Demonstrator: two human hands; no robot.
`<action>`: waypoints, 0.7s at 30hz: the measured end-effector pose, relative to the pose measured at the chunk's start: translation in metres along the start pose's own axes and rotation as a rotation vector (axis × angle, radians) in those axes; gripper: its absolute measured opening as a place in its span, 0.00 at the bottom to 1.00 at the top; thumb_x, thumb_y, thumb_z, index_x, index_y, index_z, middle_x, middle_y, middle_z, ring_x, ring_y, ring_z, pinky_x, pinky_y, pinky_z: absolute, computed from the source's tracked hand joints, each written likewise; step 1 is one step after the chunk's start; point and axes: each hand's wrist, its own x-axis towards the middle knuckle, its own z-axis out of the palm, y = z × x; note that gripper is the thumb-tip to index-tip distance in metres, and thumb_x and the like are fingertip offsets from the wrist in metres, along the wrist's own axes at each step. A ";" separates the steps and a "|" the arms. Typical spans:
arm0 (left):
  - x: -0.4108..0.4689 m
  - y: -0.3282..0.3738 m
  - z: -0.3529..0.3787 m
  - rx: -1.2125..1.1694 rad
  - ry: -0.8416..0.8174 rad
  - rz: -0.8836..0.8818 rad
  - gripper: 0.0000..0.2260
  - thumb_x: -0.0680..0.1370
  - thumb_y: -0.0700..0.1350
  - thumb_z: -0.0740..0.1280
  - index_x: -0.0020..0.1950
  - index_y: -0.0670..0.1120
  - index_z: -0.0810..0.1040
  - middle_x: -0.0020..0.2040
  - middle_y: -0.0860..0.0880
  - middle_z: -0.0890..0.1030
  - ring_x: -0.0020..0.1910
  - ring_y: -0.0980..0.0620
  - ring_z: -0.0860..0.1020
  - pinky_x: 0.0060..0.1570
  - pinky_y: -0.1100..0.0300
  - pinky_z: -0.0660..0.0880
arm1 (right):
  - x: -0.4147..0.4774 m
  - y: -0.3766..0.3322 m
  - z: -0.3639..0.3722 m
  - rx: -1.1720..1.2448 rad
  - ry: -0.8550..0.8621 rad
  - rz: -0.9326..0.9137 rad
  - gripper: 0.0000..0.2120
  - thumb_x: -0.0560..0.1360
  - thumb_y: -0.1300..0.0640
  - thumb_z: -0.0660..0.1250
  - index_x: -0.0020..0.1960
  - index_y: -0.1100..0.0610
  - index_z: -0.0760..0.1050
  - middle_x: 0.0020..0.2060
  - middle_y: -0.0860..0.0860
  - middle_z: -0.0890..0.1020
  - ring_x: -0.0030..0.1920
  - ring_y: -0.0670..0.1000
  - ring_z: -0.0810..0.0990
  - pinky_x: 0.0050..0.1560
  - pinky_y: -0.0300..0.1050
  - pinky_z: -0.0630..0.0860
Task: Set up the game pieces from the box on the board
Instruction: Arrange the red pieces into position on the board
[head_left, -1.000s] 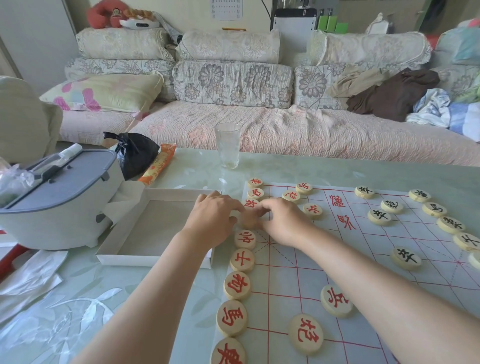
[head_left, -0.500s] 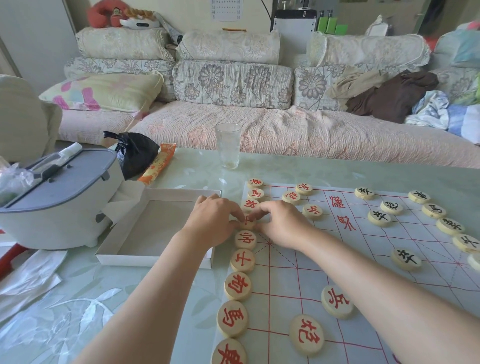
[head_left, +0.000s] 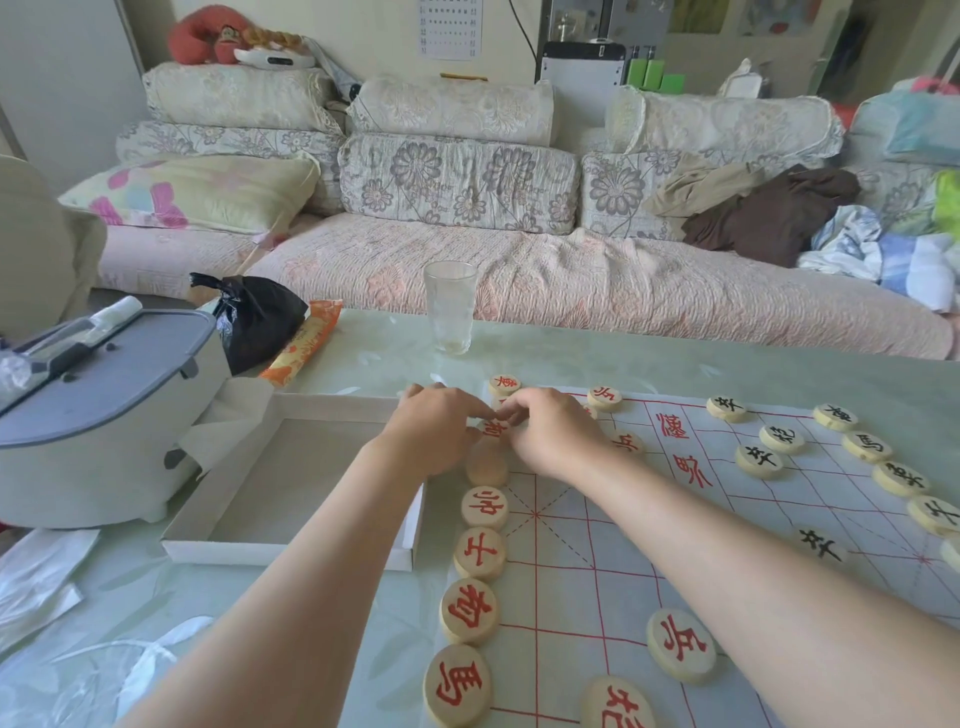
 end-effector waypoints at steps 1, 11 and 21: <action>0.002 0.001 0.001 0.003 -0.004 0.009 0.14 0.79 0.48 0.65 0.64 0.59 0.77 0.62 0.56 0.79 0.63 0.52 0.72 0.60 0.57 0.59 | 0.000 0.000 0.001 -0.011 -0.001 -0.003 0.11 0.75 0.56 0.67 0.53 0.42 0.80 0.48 0.41 0.80 0.52 0.47 0.78 0.49 0.42 0.74; 0.008 -0.004 0.003 -0.040 0.009 -0.008 0.10 0.75 0.54 0.68 0.56 0.59 0.81 0.56 0.59 0.81 0.57 0.56 0.76 0.56 0.59 0.60 | 0.004 0.006 0.002 0.017 -0.007 -0.013 0.10 0.75 0.53 0.68 0.55 0.44 0.80 0.54 0.41 0.81 0.56 0.47 0.78 0.53 0.41 0.73; 0.032 -0.002 0.000 -0.133 -0.016 -0.113 0.13 0.78 0.46 0.63 0.62 0.56 0.78 0.60 0.56 0.80 0.60 0.52 0.76 0.62 0.55 0.64 | 0.038 0.020 -0.018 -0.174 -0.050 -0.131 0.22 0.75 0.64 0.63 0.64 0.43 0.77 0.63 0.46 0.79 0.62 0.50 0.77 0.58 0.45 0.75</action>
